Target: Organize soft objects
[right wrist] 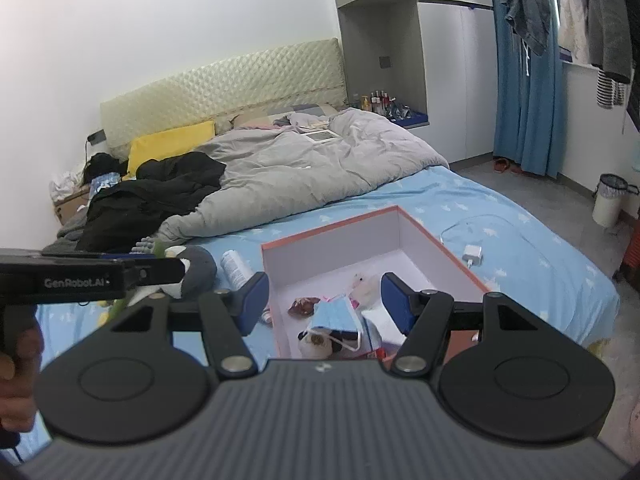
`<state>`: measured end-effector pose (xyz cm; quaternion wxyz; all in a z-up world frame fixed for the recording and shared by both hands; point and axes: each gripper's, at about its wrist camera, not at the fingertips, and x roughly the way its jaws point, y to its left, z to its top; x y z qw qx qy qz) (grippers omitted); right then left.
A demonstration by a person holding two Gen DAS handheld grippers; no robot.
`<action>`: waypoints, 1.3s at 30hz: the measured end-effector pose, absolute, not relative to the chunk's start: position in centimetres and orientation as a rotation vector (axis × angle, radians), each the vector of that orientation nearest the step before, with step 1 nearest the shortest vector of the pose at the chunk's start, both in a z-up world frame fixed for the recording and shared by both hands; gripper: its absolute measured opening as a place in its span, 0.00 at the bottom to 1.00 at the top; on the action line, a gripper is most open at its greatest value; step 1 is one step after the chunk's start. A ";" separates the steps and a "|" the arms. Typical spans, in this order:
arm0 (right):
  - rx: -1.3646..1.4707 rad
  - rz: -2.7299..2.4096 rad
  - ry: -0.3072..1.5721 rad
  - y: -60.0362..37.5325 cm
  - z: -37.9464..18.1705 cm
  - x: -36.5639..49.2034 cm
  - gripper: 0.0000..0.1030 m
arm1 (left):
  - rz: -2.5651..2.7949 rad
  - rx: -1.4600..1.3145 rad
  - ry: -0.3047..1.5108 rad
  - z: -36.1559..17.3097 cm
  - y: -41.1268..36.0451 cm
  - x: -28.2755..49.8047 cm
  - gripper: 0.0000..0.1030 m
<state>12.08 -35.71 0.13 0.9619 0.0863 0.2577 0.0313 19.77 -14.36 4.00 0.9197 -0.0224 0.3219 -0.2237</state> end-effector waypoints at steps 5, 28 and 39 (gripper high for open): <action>0.161 0.057 0.518 -35.2 -0.5 10.6 0.63 | -0.462 -0.051 0.657 3.4 -14.1 17.9 0.37; 0.147 0.048 0.558 -33.5 -3.5 6.4 0.63 | -0.431 -0.038 0.665 0.7 -13.1 12.7 0.38; 0.156 0.044 0.545 -33.5 -4.1 6.1 0.63 | -0.439 -0.027 0.653 0.4 -13.0 12.5 0.45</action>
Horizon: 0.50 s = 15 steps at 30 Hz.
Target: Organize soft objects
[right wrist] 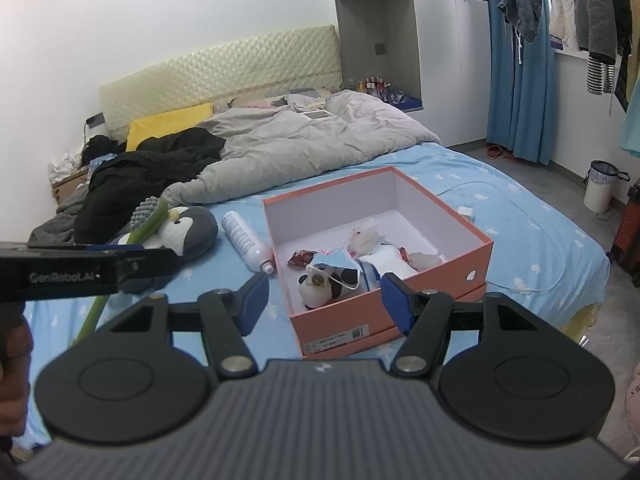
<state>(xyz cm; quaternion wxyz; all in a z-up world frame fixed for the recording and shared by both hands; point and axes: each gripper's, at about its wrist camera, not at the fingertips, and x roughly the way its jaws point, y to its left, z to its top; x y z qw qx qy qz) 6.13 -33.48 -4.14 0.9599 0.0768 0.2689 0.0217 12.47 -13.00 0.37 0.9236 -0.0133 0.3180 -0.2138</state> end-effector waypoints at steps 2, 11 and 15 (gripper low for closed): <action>0.147 0.046 0.536 -33.4 -4.8 6.2 0.63 | -0.434 -0.010 0.629 0.0 -13.0 12.3 0.45; 0.192 -0.002 0.564 -33.8 -7.2 7.0 0.63 | -0.421 -0.017 0.673 -3.3 -12.8 13.7 0.45; 0.184 -0.007 0.556 -33.9 -7.1 6.9 0.63 | -0.424 -0.031 0.682 -3.7 -12.5 14.0 0.45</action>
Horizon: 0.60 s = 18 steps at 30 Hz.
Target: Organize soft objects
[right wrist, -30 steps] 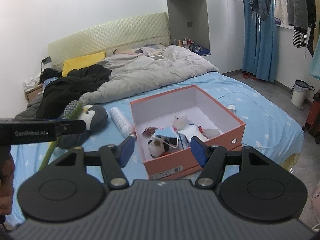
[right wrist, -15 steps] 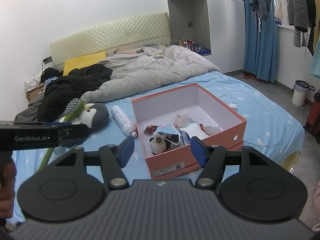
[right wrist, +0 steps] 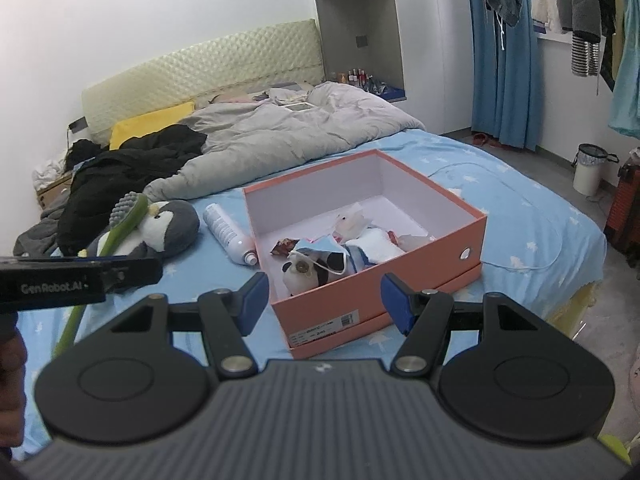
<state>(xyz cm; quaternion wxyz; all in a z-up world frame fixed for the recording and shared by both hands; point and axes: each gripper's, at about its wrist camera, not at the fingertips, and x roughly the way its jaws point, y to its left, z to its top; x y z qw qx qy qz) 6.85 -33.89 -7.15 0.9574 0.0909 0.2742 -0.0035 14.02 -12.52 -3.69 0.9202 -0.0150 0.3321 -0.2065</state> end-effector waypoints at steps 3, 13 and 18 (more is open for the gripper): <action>0.176 -0.014 0.545 -34.0 -6.8 6.7 0.63 | -0.428 -0.036 0.678 -3.5 -12.5 14.0 0.45; 0.183 -0.046 0.503 -34.5 -6.2 6.5 1.00 | -0.419 -0.072 0.633 -1.9 -11.9 14.0 0.95; 0.161 -0.056 0.501 -34.6 -6.2 6.4 1.00 | -0.406 -0.047 0.645 -1.8 -11.8 14.0 0.98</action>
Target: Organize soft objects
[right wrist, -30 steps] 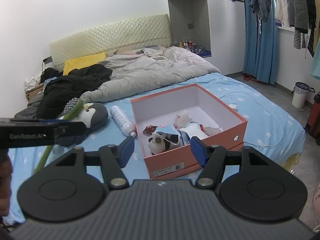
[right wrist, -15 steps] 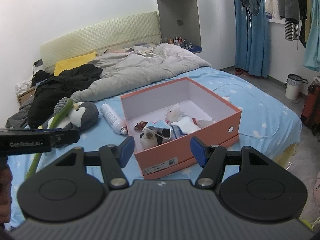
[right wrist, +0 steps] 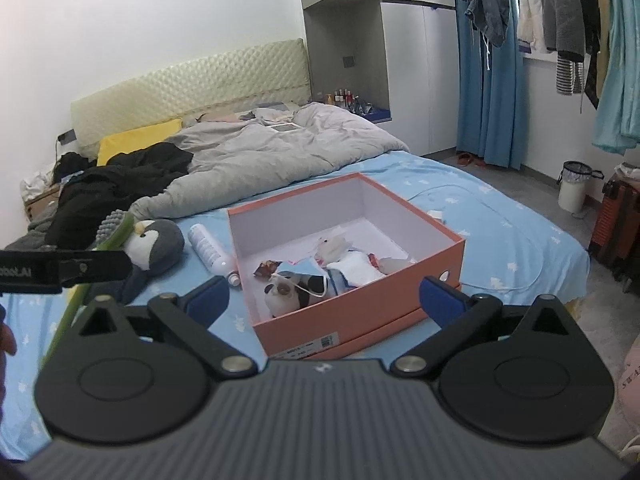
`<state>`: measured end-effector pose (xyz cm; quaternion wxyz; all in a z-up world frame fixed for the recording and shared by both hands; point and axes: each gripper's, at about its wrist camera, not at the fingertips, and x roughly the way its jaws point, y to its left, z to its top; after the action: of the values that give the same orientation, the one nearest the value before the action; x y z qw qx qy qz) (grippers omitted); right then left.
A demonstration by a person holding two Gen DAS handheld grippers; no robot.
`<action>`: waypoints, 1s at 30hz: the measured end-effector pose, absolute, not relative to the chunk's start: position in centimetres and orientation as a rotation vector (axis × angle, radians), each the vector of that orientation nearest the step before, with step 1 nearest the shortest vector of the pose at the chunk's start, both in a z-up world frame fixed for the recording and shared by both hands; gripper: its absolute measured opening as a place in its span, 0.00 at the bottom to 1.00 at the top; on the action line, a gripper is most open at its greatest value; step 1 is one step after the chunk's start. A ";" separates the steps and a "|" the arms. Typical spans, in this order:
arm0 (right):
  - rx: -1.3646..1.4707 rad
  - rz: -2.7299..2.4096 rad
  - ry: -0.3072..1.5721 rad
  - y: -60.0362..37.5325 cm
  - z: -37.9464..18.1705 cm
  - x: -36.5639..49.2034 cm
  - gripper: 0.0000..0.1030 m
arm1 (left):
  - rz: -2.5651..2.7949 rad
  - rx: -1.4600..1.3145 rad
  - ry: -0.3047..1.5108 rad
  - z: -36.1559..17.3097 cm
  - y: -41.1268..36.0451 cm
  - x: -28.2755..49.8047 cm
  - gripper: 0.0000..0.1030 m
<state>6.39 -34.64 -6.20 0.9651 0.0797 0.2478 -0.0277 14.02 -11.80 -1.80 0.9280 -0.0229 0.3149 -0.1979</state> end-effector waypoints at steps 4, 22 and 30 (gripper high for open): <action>0.168 -0.054 0.508 -34.8 -6.3 6.5 1.00 | -0.404 -0.038 0.648 -1.7 -11.8 13.9 0.99; 0.165 -0.044 0.505 -34.4 -5.9 6.4 1.00 | -0.393 -0.013 0.633 -0.8 -11.8 13.3 1.00; 0.165 -0.038 0.517 -34.3 -6.1 6.5 1.00 | -0.400 -0.020 0.625 -0.5 -11.8 13.0 1.00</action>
<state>6.54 -34.29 -6.07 0.9633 0.0814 0.2552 -0.0189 13.00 -11.77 -0.53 0.9320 -0.0096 0.3052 -0.1955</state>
